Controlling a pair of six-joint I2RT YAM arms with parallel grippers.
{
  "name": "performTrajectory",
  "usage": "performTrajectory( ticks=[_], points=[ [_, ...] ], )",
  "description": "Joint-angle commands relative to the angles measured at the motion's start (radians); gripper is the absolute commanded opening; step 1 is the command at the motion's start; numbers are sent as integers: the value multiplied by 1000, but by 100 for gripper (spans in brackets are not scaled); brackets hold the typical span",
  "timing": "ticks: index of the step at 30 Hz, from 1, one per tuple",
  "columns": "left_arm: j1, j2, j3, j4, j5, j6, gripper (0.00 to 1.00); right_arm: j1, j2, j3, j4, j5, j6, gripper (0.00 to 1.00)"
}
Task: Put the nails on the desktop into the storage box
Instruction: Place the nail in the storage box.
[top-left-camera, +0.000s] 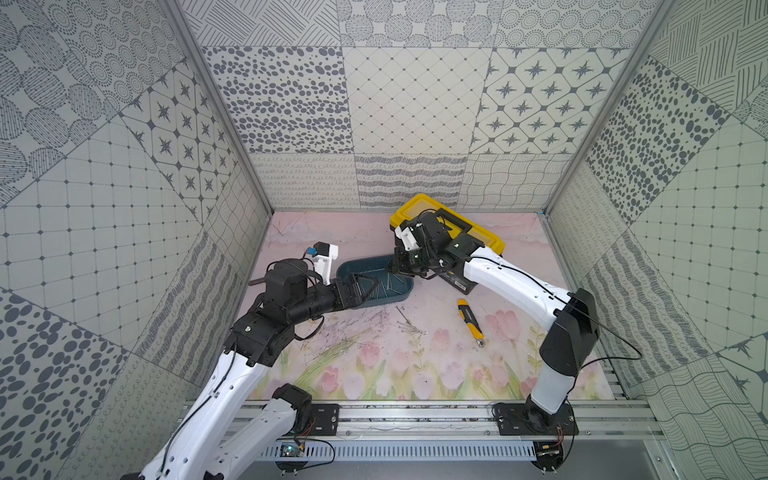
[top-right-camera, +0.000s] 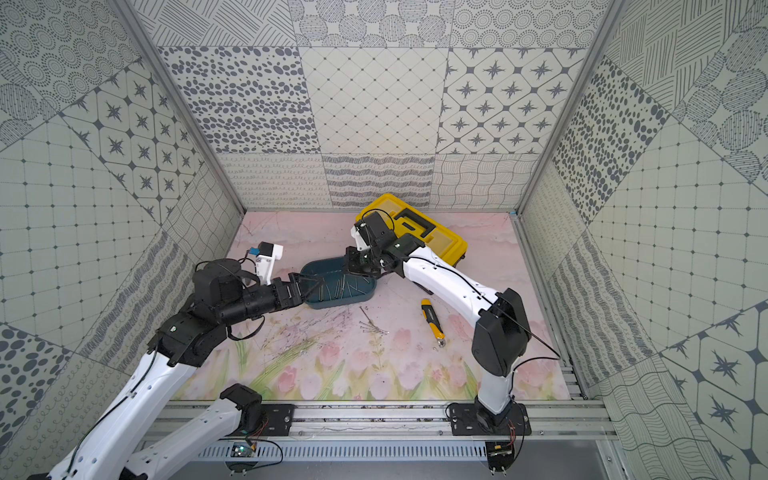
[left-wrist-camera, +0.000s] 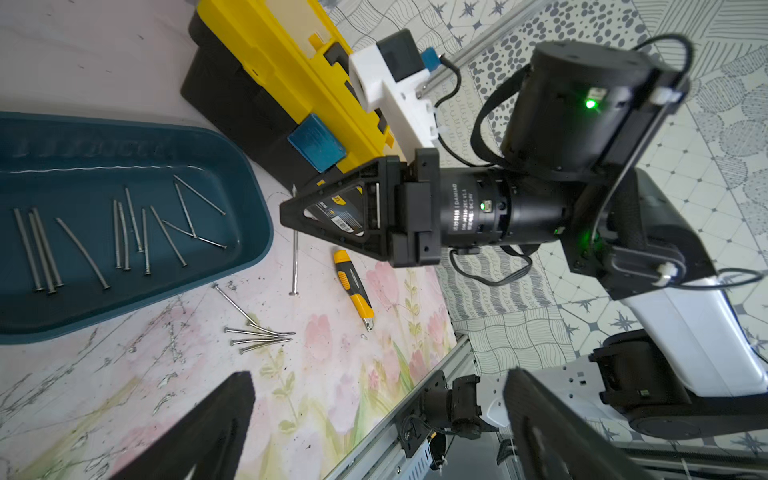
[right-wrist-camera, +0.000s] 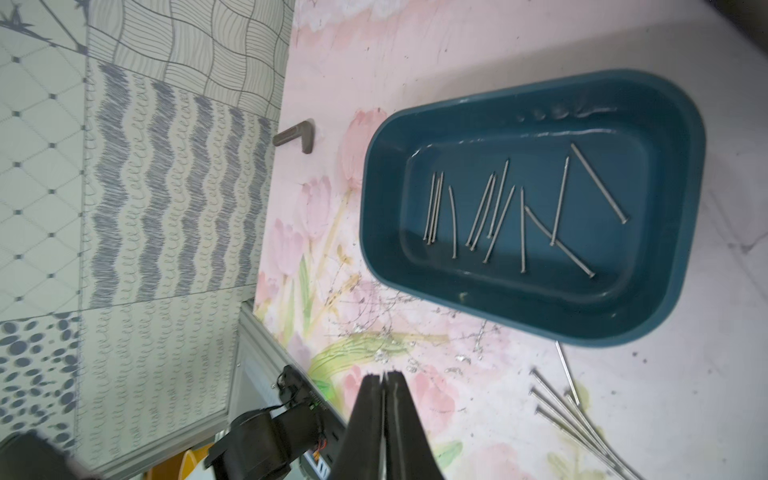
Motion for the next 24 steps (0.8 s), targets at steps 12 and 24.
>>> performTrajectory(
  ticks=[12,24],
  points=[
    [12,41,112,-562,-251,84,100,12,322,394,-301,170,-227,0],
    [13,60,118,-603,-204,171,100,11,488,519,-315,219,-266,0]
  ],
)
